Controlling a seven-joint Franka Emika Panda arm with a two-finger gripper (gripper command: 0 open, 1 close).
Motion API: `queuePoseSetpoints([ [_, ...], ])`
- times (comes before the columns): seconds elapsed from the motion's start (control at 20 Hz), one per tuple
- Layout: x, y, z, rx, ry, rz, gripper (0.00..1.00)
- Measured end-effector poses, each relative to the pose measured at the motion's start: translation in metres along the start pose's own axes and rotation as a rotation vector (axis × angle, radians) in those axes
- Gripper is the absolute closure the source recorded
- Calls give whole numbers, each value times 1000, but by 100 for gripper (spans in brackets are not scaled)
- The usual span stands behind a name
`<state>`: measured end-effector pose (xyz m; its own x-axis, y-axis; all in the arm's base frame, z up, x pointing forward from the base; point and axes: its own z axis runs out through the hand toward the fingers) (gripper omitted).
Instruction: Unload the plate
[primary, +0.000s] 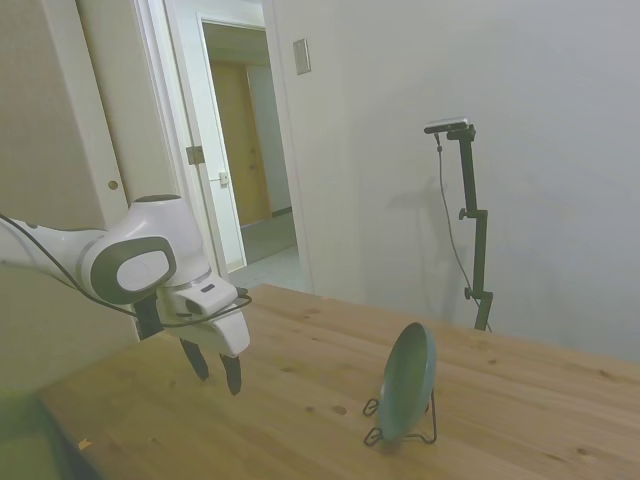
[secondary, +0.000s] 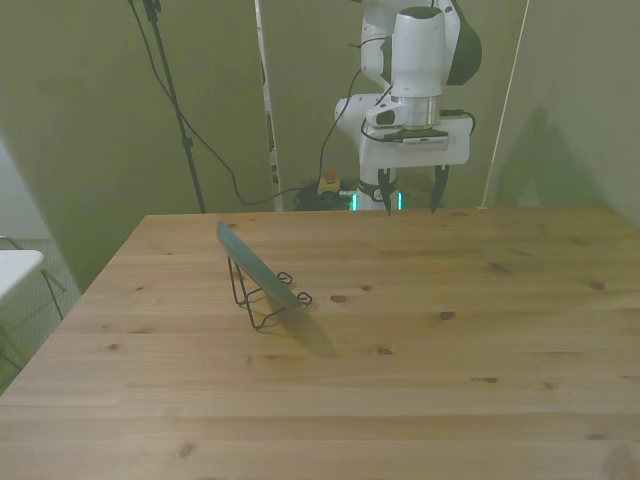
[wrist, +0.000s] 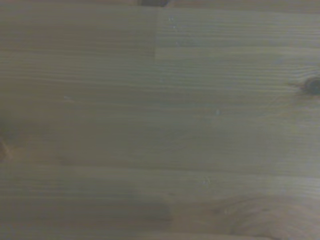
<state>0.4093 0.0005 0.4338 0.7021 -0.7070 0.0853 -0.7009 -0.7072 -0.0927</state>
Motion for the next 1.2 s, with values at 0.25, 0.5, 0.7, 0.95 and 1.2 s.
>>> queuePoseSetpoints([
  [0.25,9,10,-7,-11,14,41,0],
  [0.5,56,50,-53,-9,38,130,0],
  [0.7,105,70,-87,-4,50,161,0],
  [0.95,173,89,-102,0,67,204,0],
  [1.2,183,77,-111,13,83,168,0],
])
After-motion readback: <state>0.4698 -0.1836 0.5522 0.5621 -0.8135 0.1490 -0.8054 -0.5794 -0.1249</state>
